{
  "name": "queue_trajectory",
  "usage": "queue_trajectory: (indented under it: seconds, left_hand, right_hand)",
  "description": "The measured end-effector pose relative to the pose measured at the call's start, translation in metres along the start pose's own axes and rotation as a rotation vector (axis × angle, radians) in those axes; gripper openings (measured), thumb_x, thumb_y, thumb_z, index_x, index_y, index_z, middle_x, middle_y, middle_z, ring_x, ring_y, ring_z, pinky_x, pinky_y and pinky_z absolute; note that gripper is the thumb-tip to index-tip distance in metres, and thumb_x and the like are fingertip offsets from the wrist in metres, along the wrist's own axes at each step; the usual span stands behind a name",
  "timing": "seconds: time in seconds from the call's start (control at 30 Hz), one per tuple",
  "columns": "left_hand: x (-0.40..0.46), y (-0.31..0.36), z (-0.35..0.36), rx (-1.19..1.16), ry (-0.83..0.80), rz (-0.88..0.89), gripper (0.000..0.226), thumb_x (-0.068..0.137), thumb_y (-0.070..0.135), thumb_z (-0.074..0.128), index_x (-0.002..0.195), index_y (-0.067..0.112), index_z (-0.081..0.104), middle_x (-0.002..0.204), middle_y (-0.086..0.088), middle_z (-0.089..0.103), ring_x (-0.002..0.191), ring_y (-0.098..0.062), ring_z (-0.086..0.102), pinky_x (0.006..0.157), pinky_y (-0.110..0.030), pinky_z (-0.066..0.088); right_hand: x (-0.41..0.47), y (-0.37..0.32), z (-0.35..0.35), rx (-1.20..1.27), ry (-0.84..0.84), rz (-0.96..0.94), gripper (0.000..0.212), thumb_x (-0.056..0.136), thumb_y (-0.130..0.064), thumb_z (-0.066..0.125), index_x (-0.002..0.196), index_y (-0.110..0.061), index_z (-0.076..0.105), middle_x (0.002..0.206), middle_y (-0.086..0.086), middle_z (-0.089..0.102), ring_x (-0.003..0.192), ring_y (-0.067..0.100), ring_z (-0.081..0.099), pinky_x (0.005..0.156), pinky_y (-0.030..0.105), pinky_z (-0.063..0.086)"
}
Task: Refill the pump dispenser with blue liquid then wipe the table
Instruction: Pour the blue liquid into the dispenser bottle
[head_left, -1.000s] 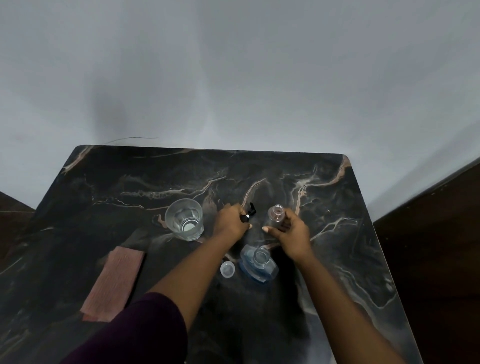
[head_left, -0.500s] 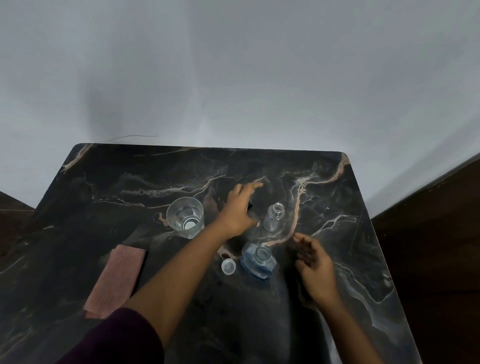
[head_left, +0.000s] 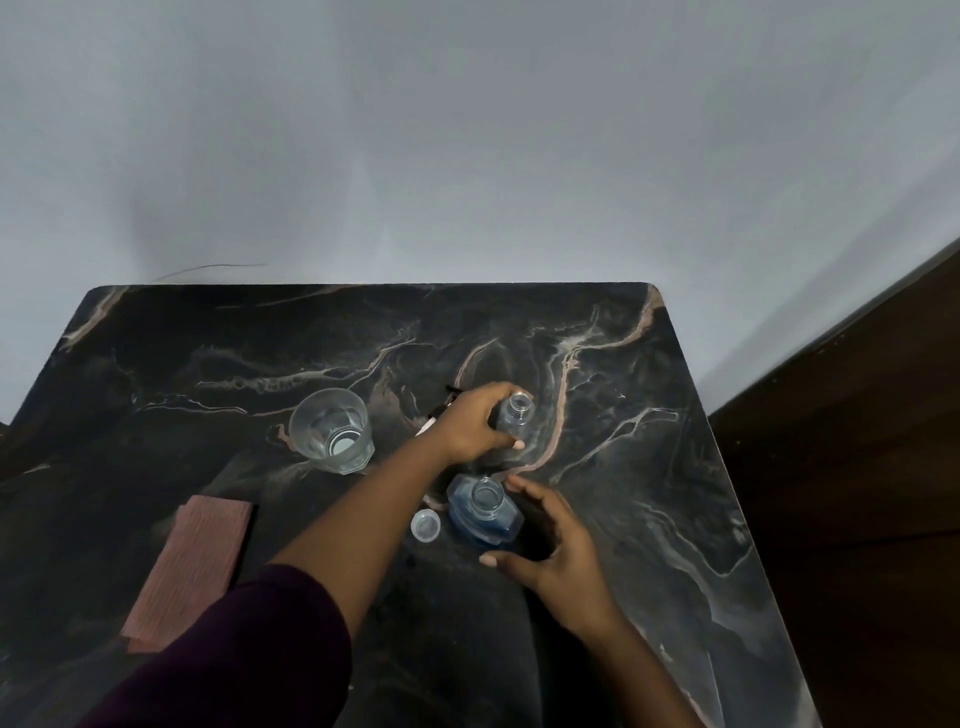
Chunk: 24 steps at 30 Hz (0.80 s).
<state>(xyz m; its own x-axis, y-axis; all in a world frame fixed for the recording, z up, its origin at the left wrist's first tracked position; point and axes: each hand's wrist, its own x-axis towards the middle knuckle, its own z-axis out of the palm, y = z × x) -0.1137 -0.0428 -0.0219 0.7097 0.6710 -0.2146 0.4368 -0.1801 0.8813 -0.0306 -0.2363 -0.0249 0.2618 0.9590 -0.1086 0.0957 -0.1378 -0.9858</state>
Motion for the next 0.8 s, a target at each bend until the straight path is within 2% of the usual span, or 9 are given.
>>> queue_trajectory:
  seconds: [0.07, 0.2, 0.37, 0.43, 0.53, 0.6, 0.7, 0.8]
  left_hand:
    - [-0.002, 0.000, 0.001, -0.054, 0.011, -0.017, 0.054, 0.072, 0.000, 0.081, 0.121, 0.007, 0.059, 0.116, -0.008, 0.069, 0.112, -0.021, 0.065, 0.103, -0.043, 0.049]
    - [-0.012, 0.003, -0.004, -0.130, 0.088, -0.021, 0.052, 0.073, 0.004, 0.082, 0.120, 0.011, 0.060, 0.114, -0.002, 0.070, 0.110, -0.015, 0.066, 0.102, -0.039, 0.050]
    - [-0.042, 0.018, -0.024, -0.364, 0.241, -0.020, 0.054, 0.072, 0.003, 0.082, 0.117, 0.021, 0.059, 0.112, 0.002, 0.071, 0.108, -0.014, 0.067, 0.098, -0.031, 0.052]
    - [-0.059, 0.023, -0.034, -0.390, 0.303, -0.015, 0.054, 0.070, 0.007, 0.085, 0.112, 0.023, 0.056, 0.107, 0.004, 0.072, 0.103, -0.011, 0.069, 0.092, -0.026, 0.055]
    - [-0.084, 0.033, -0.053, -0.399, 0.381, -0.011, 0.054, 0.070, 0.007, 0.084, 0.106, 0.027, 0.050, 0.106, 0.003, 0.071, 0.101, -0.014, 0.069, 0.089, -0.027, 0.056]
    - [-0.096, 0.040, -0.065, -0.423, 0.419, 0.003, 0.053, 0.072, 0.002, 0.082, 0.107, 0.025, 0.050, 0.106, 0.002, 0.071, 0.102, -0.014, 0.069, 0.087, -0.024, 0.055]
    - [-0.114, 0.056, -0.088, -0.434, 0.453, 0.043, 0.054, 0.073, 0.005, 0.082, 0.115, 0.020, 0.051, 0.109, 0.001, 0.072, 0.105, -0.014, 0.069, 0.089, -0.026, 0.055]
    - [-0.129, 0.077, -0.109, -0.411, 0.462, 0.117, 0.055, 0.074, 0.011, 0.082, 0.120, 0.021, 0.054, 0.116, 0.002, 0.071, 0.109, -0.013, 0.068, 0.096, -0.032, 0.053]
  right_hand:
    - [0.001, 0.002, 0.006, -0.003, 0.011, 0.011, 0.074, 0.062, -0.015, 0.091, 0.128, -0.019, 0.057, 0.130, -0.005, 0.062, 0.125, 0.013, 0.055, 0.107, 0.032, 0.044]
    - [0.001, 0.001, 0.015, -0.033, -0.030, 0.037, 0.064, 0.067, -0.022, 0.089, 0.124, -0.029, 0.060, 0.124, -0.007, 0.066, 0.119, 0.011, 0.060, 0.100, 0.025, 0.048]
    - [0.000, -0.001, 0.021, -0.035, 0.018, 0.107, 0.039, 0.078, -0.024, 0.080, 0.115, -0.026, 0.067, 0.114, 0.001, 0.071, 0.109, 0.018, 0.067, 0.096, 0.046, 0.051]
    - [0.001, -0.004, 0.022, -0.025, 0.013, 0.131, 0.038, 0.080, -0.026, 0.078, 0.116, -0.025, 0.068, 0.115, 0.001, 0.072, 0.110, 0.019, 0.066, 0.098, 0.050, 0.050]
    - [0.004, -0.013, 0.025, 0.027, 0.005, 0.121, 0.041, 0.081, -0.023, 0.078, 0.121, -0.017, 0.066, 0.116, 0.004, 0.072, 0.113, 0.023, 0.066, 0.101, 0.053, 0.046]
    - [0.008, -0.025, 0.026, 0.073, 0.018, 0.115, 0.040, 0.081, -0.019, 0.076, 0.120, -0.016, 0.066, 0.115, 0.006, 0.072, 0.112, 0.025, 0.066, 0.101, 0.052, 0.048]
    - [0.016, -0.063, 0.025, 0.083, 0.035, 0.050, 0.035, 0.078, -0.024, 0.074, 0.113, -0.026, 0.070, 0.113, 0.003, 0.073, 0.109, 0.025, 0.067, 0.093, 0.040, 0.055]
    - [0.027, -0.118, 0.018, 0.037, 0.044, -0.084, 0.037, 0.082, -0.020, 0.072, 0.118, -0.024, 0.066, 0.116, 0.005, 0.071, 0.110, 0.024, 0.066, 0.093, 0.042, 0.055]
